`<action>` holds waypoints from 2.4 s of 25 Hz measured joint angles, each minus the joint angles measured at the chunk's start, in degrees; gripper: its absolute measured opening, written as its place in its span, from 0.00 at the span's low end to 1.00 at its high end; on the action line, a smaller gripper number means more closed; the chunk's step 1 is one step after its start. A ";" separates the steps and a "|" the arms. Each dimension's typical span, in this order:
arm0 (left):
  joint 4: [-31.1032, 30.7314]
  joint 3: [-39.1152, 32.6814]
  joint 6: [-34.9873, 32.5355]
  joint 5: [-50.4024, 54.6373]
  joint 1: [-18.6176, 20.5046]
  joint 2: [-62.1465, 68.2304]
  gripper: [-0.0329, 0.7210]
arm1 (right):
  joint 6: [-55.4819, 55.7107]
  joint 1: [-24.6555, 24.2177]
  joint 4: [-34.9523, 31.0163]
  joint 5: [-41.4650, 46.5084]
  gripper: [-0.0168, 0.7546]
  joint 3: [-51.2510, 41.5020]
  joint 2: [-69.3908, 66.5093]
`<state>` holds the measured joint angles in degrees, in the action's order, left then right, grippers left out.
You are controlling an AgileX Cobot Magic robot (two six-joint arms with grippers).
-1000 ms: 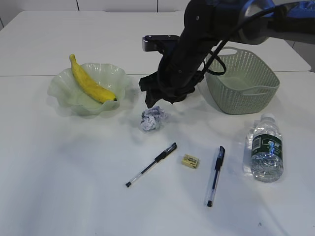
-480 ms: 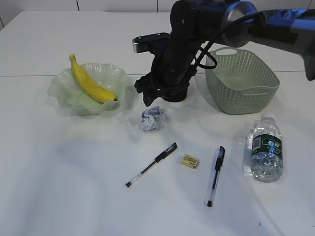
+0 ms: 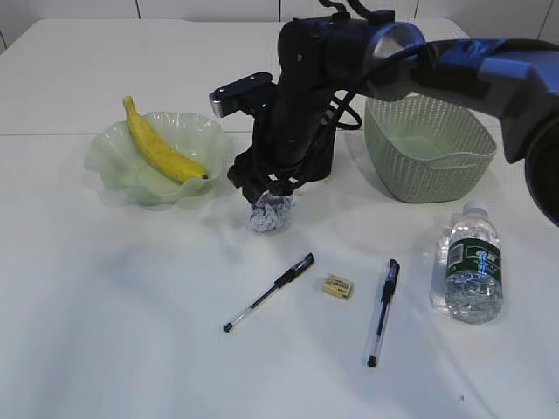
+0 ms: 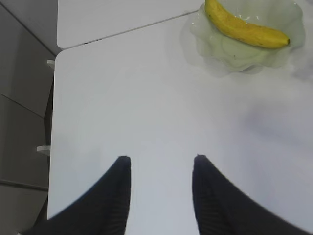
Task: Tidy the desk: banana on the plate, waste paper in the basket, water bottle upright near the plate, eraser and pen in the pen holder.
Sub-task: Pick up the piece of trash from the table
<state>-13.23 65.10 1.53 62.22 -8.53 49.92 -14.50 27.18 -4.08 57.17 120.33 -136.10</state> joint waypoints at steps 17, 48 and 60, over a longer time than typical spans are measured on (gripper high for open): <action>-0.10 0.00 0.00 1.03 0.00 0.00 0.41 | -2.19 0.64 4.60 -0.82 0.58 0.00 -2.10; -0.33 0.00 0.00 1.86 0.00 0.00 0.41 | -3.00 0.64 4.93 -0.84 0.53 0.00 -3.15; -1.48 0.00 0.00 1.86 0.00 0.00 0.41 | -3.00 0.64 5.45 -0.45 0.42 0.03 -4.85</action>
<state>-14.71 65.10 1.53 64.08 -8.53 49.92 -17.50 27.82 1.37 56.72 120.36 -140.95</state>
